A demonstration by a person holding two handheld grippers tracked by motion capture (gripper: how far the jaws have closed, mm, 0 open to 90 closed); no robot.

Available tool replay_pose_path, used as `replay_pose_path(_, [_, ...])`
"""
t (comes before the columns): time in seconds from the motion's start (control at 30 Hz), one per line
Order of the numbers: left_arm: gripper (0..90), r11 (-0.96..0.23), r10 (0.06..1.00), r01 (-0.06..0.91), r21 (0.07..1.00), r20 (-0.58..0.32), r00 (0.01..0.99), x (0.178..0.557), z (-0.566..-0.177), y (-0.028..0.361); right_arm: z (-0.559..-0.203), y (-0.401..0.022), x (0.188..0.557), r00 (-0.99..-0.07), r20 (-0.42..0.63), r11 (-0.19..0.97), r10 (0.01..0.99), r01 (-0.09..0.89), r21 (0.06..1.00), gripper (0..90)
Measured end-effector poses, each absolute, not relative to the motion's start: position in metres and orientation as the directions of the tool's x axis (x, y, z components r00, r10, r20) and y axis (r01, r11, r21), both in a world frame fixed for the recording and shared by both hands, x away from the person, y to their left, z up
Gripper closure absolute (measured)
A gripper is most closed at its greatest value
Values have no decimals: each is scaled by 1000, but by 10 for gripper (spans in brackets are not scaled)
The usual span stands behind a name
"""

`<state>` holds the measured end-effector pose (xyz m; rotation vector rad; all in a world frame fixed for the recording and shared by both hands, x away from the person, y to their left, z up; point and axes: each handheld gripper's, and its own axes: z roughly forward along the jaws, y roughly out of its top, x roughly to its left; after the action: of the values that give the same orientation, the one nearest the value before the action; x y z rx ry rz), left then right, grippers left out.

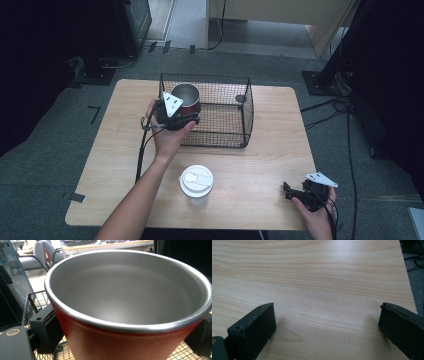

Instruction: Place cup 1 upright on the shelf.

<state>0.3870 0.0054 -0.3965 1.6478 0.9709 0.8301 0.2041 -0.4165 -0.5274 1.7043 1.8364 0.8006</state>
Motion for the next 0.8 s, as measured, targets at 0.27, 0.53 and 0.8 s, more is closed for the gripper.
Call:
replay_pose_path(0.27, [83,-201,892,236,951,78,446,398,-407,0,-527,-417,204,-86,28,40,996,698,715,9])
replay_pose_path(0.53, [82,-220,890,319,922,55,453,409,-418,-2,-527,-417,204,-87,28,41,996,698,715,9])
replay_pose_path(0.8, [82,-236,894,372,898,50,446,415,-419,-6,-527,-417,204,-89,29,41,996,697,716,9])
